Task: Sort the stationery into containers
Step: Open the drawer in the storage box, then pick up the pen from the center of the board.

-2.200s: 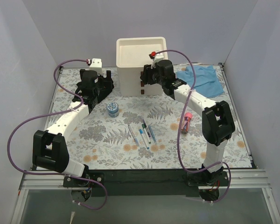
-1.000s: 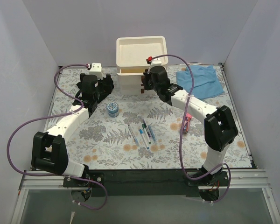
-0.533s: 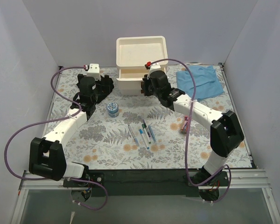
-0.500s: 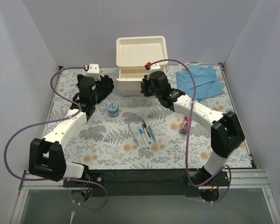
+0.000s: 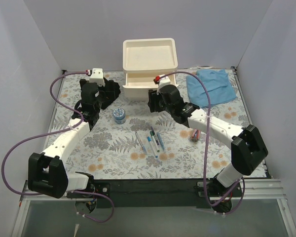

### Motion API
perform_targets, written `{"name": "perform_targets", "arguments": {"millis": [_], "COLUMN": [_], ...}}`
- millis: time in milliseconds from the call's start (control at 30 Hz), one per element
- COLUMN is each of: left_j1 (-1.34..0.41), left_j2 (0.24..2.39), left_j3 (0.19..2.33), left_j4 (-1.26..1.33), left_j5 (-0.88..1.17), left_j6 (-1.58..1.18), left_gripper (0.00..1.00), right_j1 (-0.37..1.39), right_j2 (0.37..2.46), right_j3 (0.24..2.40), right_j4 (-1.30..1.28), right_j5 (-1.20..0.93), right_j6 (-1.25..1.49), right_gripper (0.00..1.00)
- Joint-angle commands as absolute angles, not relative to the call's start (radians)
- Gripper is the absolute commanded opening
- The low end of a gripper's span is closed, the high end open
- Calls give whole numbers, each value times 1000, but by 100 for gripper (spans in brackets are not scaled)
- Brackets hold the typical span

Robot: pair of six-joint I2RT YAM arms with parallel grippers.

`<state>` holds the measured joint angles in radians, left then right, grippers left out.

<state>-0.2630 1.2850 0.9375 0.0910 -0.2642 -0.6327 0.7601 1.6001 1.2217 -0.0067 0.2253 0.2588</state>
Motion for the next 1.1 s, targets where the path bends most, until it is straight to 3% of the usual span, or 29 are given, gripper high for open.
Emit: {"name": "perform_targets", "arguments": {"millis": [0, 233, 567, 800, 1067], "left_j1": [-255, -201, -173, -170, -172], "left_j2": [1212, 1169, 1118, 1100, 1095], "left_j3": [927, 893, 839, 804, 778], "left_j4": [74, 6, -94, -72, -57], "left_j5": [-267, -249, -224, -230, -230], "left_j6": [-618, -653, -703, -698, -701], "left_gripper": [96, 95, 95, 95, 95], "right_j1": [759, 764, 767, 782, 801], "right_j2": [1471, 1404, 1520, 1558, 1612], "right_j3": [1119, 905, 897, 904, 913], "right_j4": [-44, -138, -159, -181, -178], "right_j5": [195, 100, 46, 34, 35], "right_j6": [253, 273, 339, 360, 379], "right_gripper": [60, 54, 35, 47, 48]}}
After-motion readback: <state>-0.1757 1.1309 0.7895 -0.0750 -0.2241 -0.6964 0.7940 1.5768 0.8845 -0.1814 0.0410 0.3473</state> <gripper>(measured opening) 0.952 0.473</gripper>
